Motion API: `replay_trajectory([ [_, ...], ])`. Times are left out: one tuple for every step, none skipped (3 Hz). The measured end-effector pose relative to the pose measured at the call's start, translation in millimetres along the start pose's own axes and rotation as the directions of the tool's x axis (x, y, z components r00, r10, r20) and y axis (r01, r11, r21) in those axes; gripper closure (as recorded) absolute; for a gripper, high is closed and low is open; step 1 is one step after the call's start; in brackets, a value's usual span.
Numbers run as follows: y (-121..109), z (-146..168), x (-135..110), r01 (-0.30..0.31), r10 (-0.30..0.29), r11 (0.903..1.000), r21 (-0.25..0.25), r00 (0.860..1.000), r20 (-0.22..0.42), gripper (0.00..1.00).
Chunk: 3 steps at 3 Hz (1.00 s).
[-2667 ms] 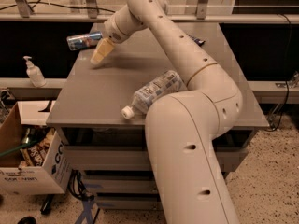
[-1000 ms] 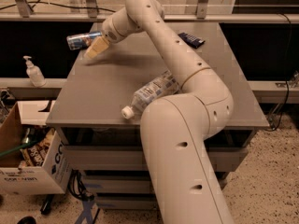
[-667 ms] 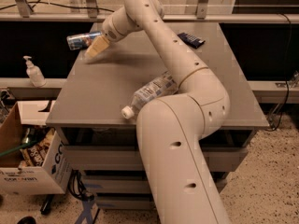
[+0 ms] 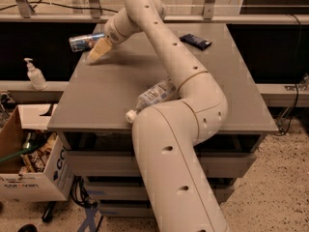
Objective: Pick redbull can
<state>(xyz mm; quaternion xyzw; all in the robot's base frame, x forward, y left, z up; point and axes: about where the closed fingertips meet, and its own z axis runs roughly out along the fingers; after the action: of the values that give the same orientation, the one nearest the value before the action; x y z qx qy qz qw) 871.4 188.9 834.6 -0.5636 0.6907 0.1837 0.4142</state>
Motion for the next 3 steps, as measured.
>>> replay_trajectory([
  [1.6,9.4,5.9,-0.016,0.016,0.9998,-0.014,1.000,-0.012,0.44],
  [1.5,9.0,5.5,-0.016,0.016,0.9998,-0.014,1.000,-0.012,0.49],
  [1.4,8.6,5.1,-0.017,0.017,0.9998,-0.014,1.000,-0.012,0.72],
])
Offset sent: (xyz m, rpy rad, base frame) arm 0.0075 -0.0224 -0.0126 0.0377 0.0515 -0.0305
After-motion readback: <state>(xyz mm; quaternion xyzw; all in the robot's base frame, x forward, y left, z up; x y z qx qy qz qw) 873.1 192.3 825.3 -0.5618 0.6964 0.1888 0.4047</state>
